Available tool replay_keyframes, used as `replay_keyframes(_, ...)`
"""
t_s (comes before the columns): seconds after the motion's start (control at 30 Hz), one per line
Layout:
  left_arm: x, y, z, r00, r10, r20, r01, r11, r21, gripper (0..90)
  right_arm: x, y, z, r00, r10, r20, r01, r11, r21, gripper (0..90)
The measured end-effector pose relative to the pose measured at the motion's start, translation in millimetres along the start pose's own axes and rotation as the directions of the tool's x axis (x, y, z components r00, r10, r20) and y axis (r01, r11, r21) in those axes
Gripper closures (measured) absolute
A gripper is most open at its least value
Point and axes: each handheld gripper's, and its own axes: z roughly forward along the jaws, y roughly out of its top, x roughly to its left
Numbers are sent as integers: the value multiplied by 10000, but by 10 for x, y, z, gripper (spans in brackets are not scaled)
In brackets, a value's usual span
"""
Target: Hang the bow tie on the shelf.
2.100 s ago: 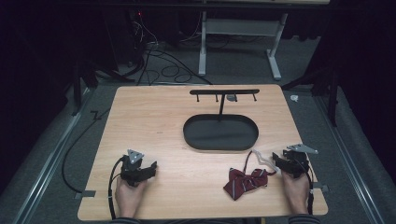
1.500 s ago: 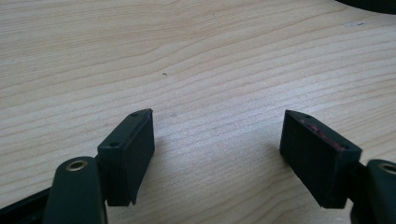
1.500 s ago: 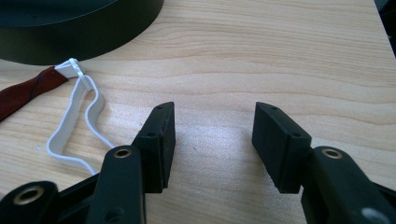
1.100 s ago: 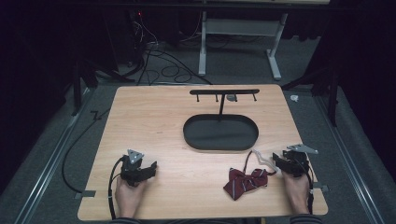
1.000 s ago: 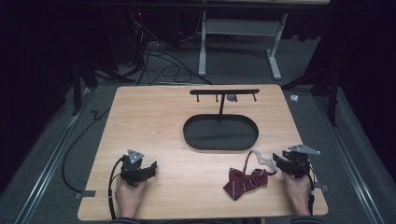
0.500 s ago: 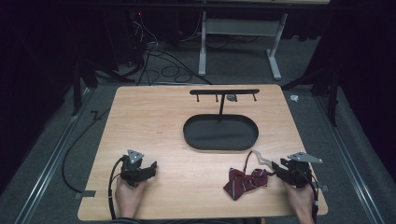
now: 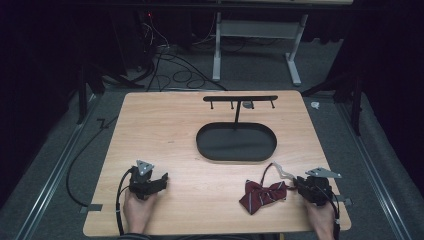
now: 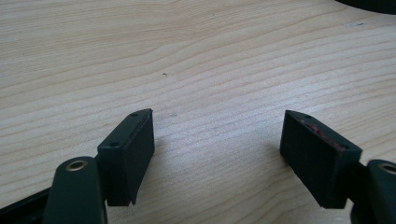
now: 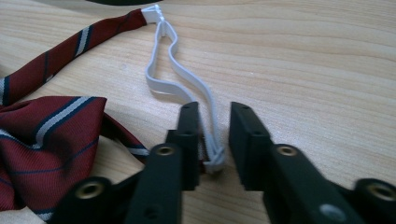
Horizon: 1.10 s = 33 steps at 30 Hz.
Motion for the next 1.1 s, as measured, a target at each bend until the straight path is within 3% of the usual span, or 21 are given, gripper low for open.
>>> replay_keyframes(0.27,0,0,1,10000,-5,0,5,10000,-14,267,27,24,15,9998,-206,-79,206,9998,1,871)
replay_keyframes(0.4,0,0,1,10000,-4,2,4,10000,-10,267,43,97,-11,9995,-277,-169,273,9993,-273,874)
replay_keyframes(0.8,0,-1,1,10000,-12,7,12,10000,-17,267,141,485,-192,9954,-767,-572,687,9890,-1310,875)
replay_keyframes(0.9,1,-1,1,10000,-6,8,6,10000,-14,267,189,616,-277,9917,-1145,-587,1037,9813,-1619,875)
replay_keyframes(1.1,1,0,1,10000,-8,8,8,10000,-12,266,235,831,-403,9875,-1421,-685,1257,9711,-2029,876)
